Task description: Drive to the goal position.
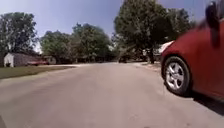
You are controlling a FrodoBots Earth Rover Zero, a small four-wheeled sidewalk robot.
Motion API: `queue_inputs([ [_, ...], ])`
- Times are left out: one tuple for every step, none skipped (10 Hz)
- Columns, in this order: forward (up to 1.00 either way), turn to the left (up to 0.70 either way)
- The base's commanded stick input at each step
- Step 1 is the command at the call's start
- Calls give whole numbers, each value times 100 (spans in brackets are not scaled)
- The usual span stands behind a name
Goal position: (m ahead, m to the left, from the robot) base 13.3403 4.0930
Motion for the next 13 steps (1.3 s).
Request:
queue_inputs([
  [70,0],
  [70,0],
  [70,0],
  [70,0],
  [70,0],
  [70,0],
  [70,0],
  [70,0],
  [70,0],
  [70,0],
  [70,0],
  [70,0],
  [70,0],
])
